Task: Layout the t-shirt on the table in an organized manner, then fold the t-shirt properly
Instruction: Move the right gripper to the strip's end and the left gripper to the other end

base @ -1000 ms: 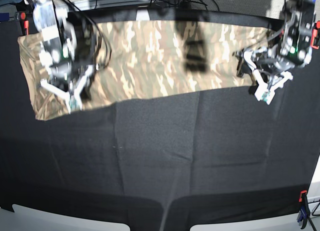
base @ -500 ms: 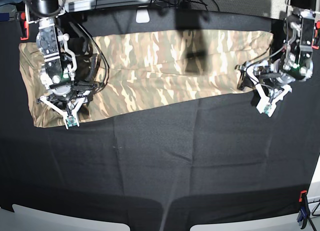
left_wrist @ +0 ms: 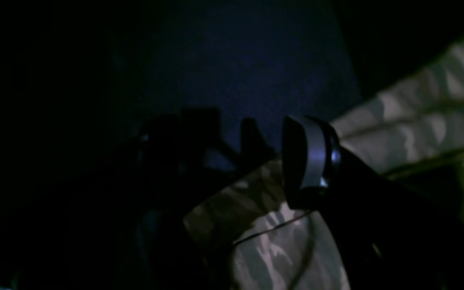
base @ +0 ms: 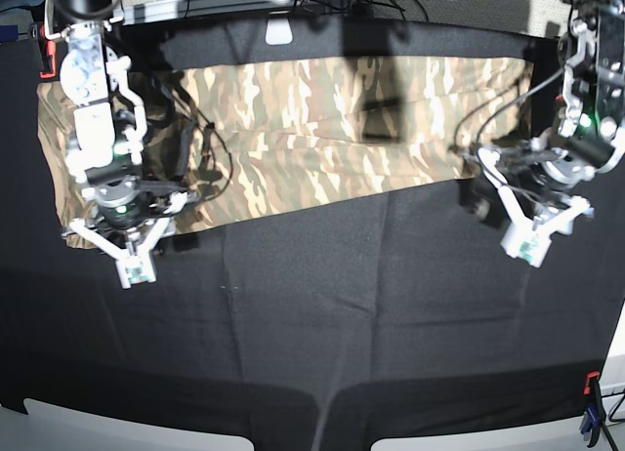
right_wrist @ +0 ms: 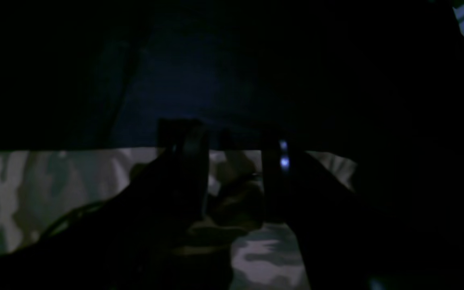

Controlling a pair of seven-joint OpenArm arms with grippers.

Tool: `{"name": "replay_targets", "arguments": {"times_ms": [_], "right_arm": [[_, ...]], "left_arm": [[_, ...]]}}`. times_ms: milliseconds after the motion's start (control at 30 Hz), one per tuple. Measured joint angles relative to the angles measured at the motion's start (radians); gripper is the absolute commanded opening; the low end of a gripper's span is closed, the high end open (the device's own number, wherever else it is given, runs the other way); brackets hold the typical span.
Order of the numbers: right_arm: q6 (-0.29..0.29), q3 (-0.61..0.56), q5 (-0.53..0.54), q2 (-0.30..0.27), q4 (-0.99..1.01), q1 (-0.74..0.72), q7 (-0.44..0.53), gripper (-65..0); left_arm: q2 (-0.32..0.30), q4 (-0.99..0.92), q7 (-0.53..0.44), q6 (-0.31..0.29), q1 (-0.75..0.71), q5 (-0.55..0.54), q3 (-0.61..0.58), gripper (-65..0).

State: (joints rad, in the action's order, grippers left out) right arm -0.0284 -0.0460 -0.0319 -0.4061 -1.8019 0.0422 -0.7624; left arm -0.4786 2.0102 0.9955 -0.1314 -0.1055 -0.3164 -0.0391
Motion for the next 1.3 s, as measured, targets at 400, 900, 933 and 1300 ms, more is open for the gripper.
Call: {"name": "replay_targets", "arguments": {"times_ms": [400,900,933,1300], "right_arm": [[-0.174,0.573,0.308,0.11,0.0,0.008,-0.007,-44.0],[-0.664,1.02,0.851,0.209,-0.001,0.008,-0.235,-44.0],[-0.664,1.03,0.852,0.209,-0.001,0.01,-0.239,-44.0],[-0.664,1.03,0.853,0.21,-0.001,0.053,-0.249,-44.0]], "left_arm": [[-0.018,-0.054,-0.033,0.059,-0.035,0.213,0.0,-21.6],[-0.02,-0.054,0.011,0.068,-0.038,-0.04,0.0,-19.9],[-0.019,-0.054,0.031,0.068,-0.037,-0.053,0.0,-19.9],[-0.032,-0.054,0.084,-0.064,-0.152,-0.276,0.312,-19.9]]}}
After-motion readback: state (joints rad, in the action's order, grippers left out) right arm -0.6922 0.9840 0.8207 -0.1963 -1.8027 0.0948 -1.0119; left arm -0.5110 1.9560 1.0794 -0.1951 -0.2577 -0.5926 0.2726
